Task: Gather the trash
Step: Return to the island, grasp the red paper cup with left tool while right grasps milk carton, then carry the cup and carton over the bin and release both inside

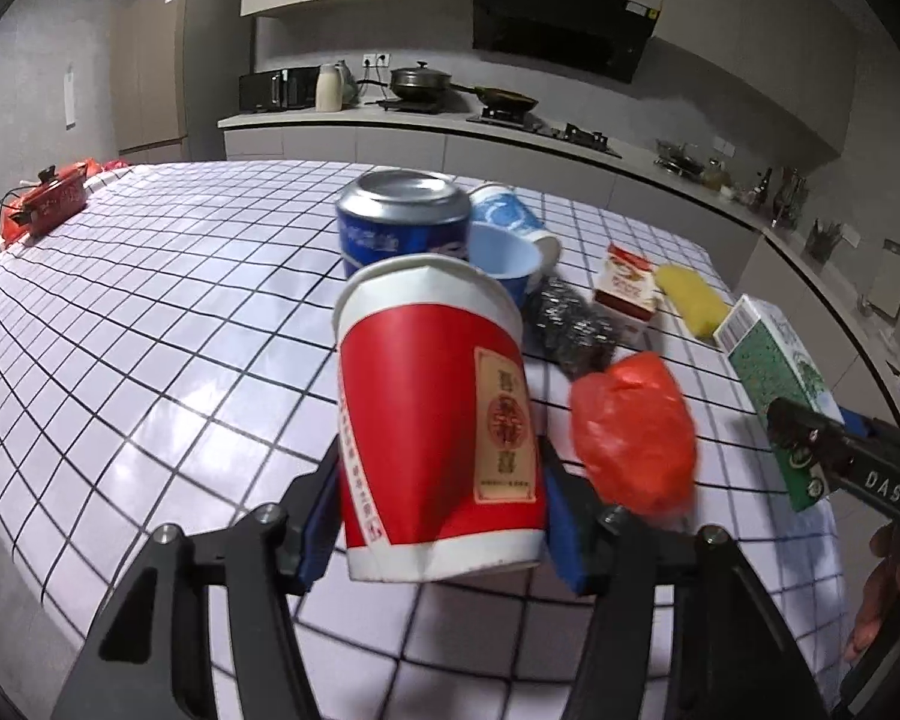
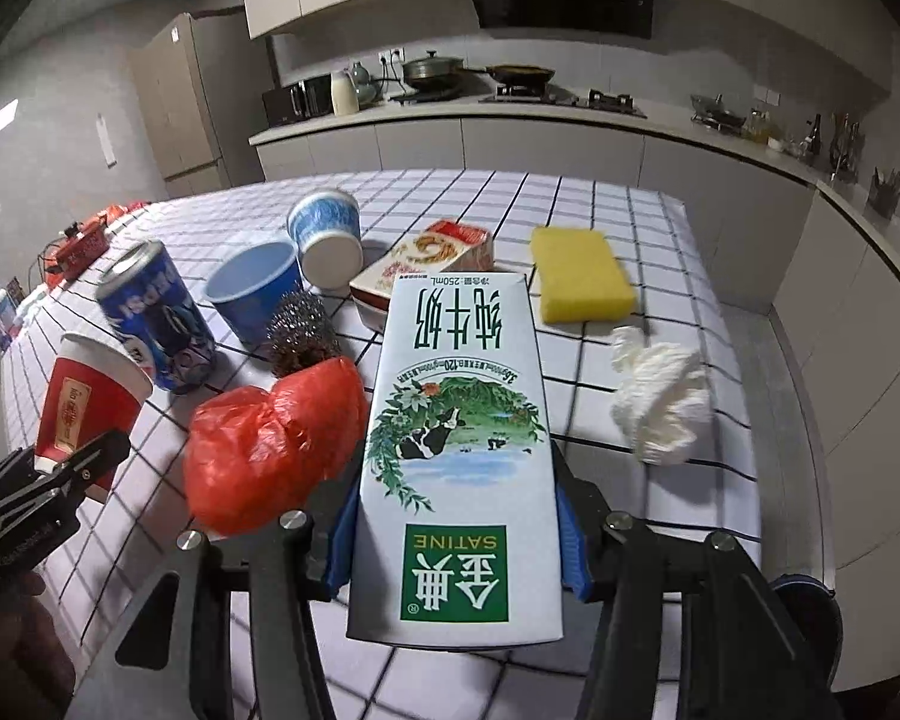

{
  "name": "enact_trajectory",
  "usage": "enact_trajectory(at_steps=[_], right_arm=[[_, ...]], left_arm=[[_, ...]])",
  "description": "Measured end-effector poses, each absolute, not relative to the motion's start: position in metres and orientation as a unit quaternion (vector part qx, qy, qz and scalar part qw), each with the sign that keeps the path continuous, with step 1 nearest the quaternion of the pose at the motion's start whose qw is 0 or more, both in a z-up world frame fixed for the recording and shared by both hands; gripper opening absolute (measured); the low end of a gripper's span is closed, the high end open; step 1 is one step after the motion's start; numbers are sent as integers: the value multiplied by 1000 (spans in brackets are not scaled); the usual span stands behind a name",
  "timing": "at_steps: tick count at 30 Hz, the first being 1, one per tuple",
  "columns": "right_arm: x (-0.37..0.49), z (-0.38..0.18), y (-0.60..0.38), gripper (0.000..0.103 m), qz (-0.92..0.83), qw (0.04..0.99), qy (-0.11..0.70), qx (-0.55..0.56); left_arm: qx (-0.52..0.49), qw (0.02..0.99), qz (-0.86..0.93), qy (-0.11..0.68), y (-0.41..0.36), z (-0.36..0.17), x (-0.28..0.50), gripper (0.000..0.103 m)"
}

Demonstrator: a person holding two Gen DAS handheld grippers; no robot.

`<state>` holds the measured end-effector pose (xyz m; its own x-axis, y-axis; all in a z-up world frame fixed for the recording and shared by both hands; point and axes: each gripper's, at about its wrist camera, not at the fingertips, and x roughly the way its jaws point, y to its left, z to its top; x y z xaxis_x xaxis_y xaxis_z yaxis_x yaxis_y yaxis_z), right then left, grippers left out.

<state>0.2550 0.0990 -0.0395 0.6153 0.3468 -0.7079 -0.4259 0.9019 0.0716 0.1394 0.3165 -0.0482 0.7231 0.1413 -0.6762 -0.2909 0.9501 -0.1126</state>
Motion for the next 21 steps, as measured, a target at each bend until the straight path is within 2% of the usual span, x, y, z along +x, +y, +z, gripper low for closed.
enact_trajectory(at_steps=[21], right_arm=[[167,11,-86,55,167,922,348,-24]], left_arm=[[-61,936,-20,347,139,-18,119,59]])
